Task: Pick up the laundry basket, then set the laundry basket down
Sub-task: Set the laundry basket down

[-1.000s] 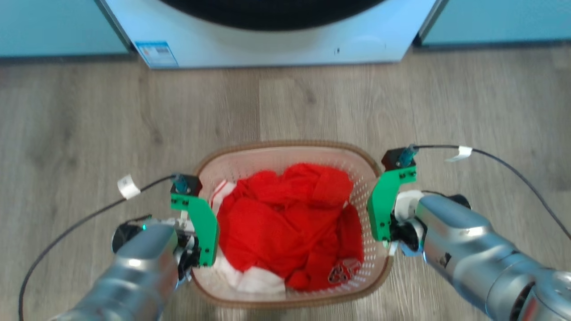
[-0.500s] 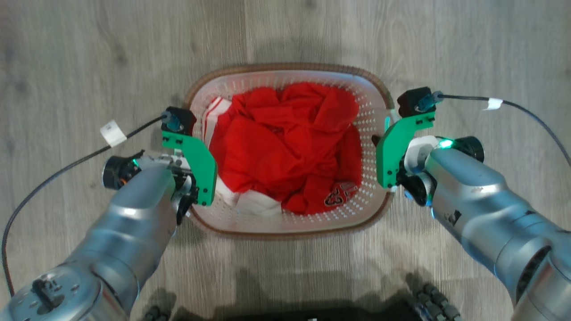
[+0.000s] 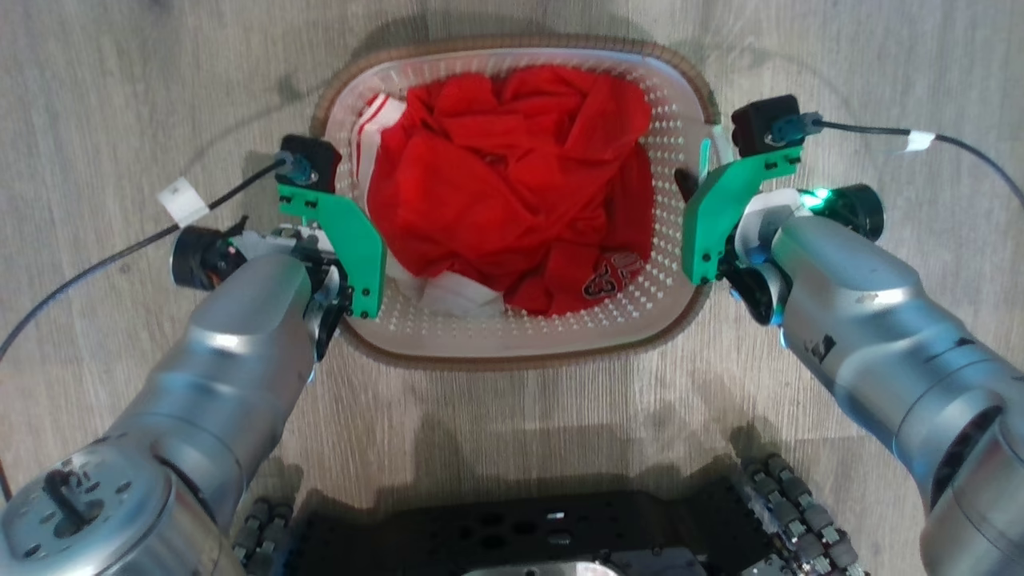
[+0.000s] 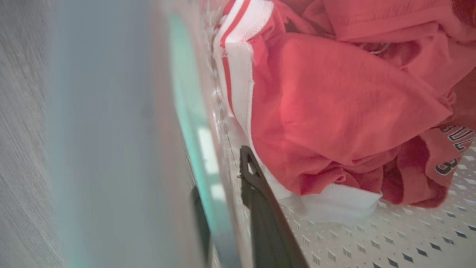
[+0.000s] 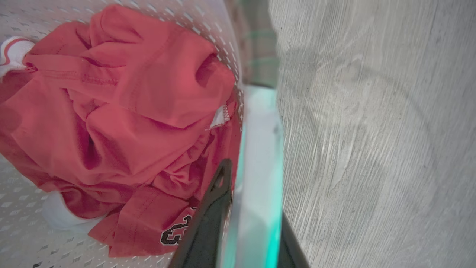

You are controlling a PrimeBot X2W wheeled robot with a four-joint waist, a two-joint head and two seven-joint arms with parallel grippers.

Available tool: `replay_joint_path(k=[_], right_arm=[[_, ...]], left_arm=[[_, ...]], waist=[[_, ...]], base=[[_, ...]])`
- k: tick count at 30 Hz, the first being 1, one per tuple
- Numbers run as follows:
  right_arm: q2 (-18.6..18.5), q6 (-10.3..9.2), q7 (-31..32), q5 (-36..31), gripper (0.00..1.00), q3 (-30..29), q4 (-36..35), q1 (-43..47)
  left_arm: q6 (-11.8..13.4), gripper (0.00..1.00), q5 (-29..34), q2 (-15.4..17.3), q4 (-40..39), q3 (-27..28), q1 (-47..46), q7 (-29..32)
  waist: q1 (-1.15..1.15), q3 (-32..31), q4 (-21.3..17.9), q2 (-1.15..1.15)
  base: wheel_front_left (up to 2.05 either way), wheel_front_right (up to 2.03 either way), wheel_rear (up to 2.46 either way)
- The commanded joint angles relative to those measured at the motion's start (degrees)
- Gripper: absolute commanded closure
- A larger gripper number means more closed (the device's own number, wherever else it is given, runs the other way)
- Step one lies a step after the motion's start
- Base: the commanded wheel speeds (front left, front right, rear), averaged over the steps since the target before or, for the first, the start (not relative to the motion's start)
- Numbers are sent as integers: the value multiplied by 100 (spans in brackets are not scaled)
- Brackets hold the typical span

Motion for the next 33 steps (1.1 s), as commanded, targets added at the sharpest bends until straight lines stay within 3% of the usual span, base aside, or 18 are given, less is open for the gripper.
replay_joint_path(k=[1, 32, 33], right_arm=[[103, 42, -126, -113, 100, 49, -67, 36], [143, 42, -209, -104, 100, 68, 187, -192], [141, 42, -189, -85, 100, 67, 210, -198]], left_arm=[[-19, 100, 84, -2, -77, -42, -17, -41], [138, 100, 87, -3, -197, -164, -447, -246], [201, 71, 64, -3, -188, -152, -451, -253]], waist=[[0, 82, 16, 0], [0, 557, 114, 0], [0, 561, 117, 0]], base=[[0, 0, 0], [0, 0, 0], [0, 0, 0]])
